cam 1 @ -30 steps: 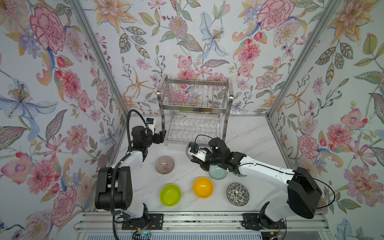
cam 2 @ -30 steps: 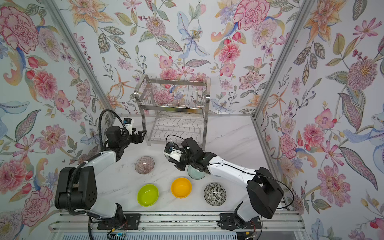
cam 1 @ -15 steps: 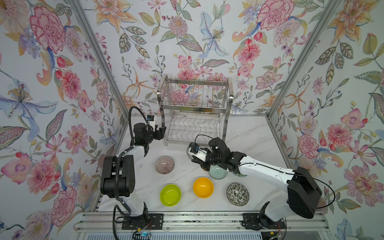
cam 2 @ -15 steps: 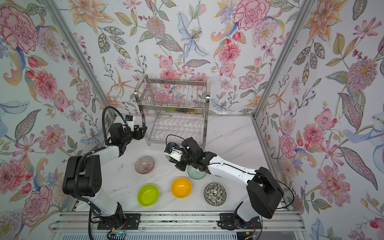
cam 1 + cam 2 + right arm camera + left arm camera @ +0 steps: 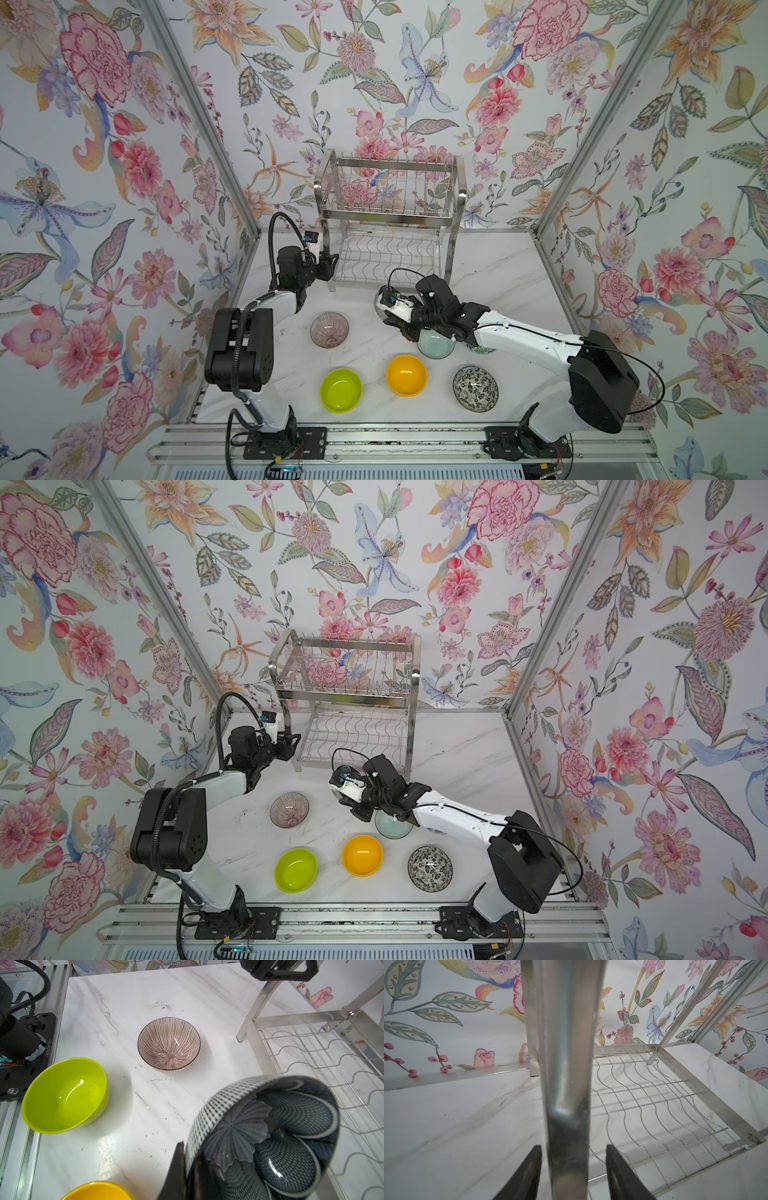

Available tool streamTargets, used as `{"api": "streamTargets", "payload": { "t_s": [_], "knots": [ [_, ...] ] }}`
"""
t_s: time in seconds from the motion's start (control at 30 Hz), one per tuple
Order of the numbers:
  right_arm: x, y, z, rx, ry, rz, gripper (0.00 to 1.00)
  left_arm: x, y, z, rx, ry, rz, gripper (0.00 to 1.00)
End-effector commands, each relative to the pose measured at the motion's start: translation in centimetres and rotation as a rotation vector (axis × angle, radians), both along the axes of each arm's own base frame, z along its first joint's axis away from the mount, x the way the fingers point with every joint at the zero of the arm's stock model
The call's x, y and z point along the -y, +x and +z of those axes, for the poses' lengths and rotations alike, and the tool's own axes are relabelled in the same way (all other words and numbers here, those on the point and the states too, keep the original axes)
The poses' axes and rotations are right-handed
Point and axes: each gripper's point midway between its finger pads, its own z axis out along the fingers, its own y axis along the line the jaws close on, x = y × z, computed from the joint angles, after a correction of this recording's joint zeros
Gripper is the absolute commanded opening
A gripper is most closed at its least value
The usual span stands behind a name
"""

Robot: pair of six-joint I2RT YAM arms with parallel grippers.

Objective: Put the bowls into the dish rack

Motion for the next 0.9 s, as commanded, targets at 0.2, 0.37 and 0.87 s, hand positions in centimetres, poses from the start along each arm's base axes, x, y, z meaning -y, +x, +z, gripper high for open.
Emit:
{"api": "streamTargets", "payload": {
  "t_s": [0.2, 0.37, 0.87],
  "knots": [
    [-0.7, 1.7, 3.0, 0.058, 0.102, -0.026, 0.06, 1.2, -1.4, 1.9, 0.045, -0.023, 0.019, 0.43],
    [-0.6, 1.8, 2.9, 0.055, 0.108, -0.033, 0.06, 2.2, -2.2, 1.9, 0.044, -0.040, 0.010, 0.39],
    [0.3, 2.2, 3.4, 0.079, 0.173, -0.092, 0.06, 3.9, -5.0, 2.1, 0.017, -0.042, 0.031, 0.32]
  ]
}}
